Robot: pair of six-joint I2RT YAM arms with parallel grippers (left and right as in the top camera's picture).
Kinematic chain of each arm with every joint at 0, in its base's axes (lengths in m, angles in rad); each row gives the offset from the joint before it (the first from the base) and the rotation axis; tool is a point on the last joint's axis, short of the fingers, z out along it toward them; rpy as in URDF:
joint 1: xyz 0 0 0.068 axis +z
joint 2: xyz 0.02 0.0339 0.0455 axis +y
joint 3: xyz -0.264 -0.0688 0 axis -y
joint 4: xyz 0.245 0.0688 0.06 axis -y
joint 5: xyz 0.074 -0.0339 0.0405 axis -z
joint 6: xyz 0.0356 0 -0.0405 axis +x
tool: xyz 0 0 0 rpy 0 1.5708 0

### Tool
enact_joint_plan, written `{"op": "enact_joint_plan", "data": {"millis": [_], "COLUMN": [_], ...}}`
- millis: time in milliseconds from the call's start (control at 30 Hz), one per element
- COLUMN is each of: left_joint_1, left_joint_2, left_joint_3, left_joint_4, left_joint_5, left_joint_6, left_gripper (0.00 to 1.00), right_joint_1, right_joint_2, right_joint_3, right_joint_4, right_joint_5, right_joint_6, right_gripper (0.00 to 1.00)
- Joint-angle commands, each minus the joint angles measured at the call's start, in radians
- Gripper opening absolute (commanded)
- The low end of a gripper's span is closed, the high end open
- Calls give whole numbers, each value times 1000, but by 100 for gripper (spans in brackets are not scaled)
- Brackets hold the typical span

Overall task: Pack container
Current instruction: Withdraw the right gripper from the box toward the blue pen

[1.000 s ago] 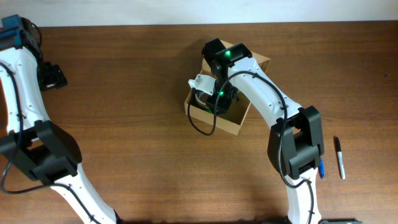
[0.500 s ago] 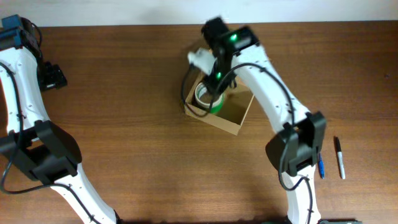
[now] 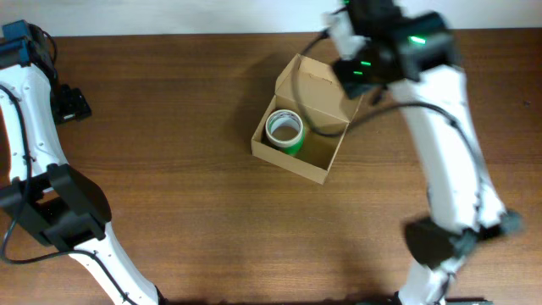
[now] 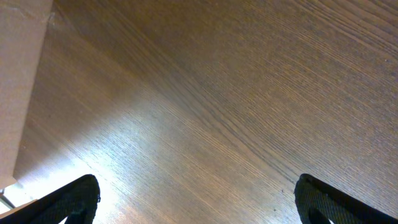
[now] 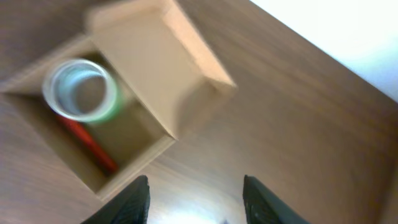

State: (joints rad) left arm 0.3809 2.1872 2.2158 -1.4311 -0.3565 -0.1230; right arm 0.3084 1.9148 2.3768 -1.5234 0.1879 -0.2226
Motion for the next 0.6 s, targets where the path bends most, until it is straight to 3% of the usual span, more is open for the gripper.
{"op": "enact_joint_plan", "data": {"millis": [0, 200, 400, 567], "left_joint_1": [4, 4, 4, 4], "left_joint_2": [6, 6, 6, 6], "left_joint_3": [-5, -5, -5, -5], "left_joint_4": [0, 0, 0, 0], "left_joint_5": [-6, -6, -6, -6], "left_joint_6": [9, 9, 9, 9], "left_gripper": [100, 100, 100, 100], "right_joint_1": [-133, -373, -530, -618], "right_joint_2": [-200, -294, -291, -290], "right_joint_3": [-253, -608, -936, -1099], "right_joint_4": [49, 29, 231, 363], "right_joint_5": [72, -21, -92, -142], "right_joint_6": [24, 79, -63, -89], "right_gripper": [53, 55, 61, 63]}}
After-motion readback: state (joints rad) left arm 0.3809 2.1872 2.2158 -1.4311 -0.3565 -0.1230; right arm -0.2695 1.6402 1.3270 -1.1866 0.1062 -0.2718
